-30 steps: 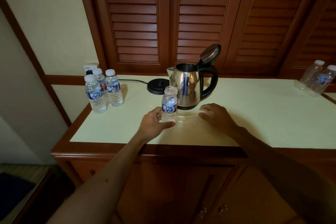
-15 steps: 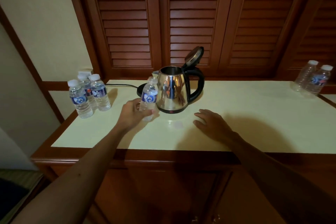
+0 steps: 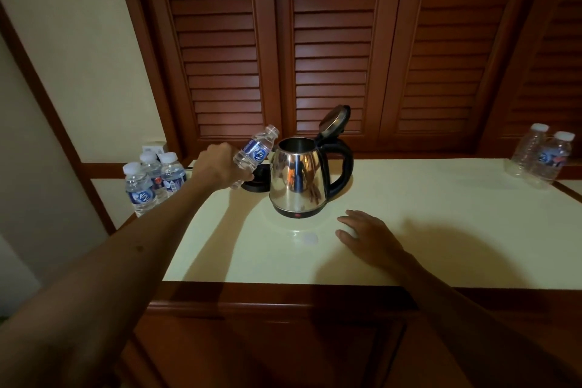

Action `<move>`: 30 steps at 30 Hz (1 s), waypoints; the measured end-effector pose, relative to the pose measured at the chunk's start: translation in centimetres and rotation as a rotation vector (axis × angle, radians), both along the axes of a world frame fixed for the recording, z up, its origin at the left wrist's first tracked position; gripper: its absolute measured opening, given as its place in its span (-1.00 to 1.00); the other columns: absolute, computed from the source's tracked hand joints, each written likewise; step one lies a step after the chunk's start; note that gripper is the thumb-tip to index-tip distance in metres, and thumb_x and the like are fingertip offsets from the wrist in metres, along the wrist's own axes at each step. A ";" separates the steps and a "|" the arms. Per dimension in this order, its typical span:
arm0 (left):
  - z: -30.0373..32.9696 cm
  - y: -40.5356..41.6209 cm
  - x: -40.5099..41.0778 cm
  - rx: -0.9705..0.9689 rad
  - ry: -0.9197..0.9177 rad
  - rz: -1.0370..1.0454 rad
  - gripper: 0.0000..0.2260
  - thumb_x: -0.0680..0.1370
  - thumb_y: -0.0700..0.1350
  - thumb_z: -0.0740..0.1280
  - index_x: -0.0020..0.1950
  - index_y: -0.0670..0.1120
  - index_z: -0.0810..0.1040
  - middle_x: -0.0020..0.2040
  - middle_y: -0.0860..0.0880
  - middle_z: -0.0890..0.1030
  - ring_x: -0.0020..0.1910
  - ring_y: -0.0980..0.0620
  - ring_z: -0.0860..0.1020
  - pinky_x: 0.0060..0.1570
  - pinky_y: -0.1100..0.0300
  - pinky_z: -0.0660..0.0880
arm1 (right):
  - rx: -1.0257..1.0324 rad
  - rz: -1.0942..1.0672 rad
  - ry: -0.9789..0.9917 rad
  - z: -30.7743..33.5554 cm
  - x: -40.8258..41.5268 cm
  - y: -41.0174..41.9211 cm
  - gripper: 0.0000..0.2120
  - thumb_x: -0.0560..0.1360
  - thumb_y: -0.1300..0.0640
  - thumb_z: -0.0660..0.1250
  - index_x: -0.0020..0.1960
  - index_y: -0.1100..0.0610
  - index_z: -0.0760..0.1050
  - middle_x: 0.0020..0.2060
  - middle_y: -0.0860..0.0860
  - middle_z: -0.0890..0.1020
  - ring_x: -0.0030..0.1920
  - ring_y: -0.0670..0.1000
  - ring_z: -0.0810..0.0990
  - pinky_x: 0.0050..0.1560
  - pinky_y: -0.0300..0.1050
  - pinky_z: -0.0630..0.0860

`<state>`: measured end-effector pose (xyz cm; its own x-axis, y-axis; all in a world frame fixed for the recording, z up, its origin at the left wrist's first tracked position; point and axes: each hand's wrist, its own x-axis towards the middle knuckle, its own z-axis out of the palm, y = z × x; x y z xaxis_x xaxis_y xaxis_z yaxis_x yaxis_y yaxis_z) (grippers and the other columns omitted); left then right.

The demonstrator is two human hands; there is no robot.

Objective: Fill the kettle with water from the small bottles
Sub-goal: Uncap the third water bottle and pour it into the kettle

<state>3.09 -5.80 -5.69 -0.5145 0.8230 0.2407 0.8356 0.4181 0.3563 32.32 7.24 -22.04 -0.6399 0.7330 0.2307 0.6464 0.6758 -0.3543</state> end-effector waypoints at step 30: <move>4.3 1.2 1.0 -0.281 0.609 0.052 -0.48 0.45 0.03 0.51 0.37 -0.04 0.49 0.14 -0.10 0.61 0.09 -0.09 0.57 -0.11 0.08 0.42 | -0.034 -0.040 0.000 -0.1 -0.3 0.2 -0.53 0.54 -0.20 0.16 0.39 -0.06 0.41 0.45 -0.07 0.37 0.46 -0.01 0.29 0.47 0.01 0.20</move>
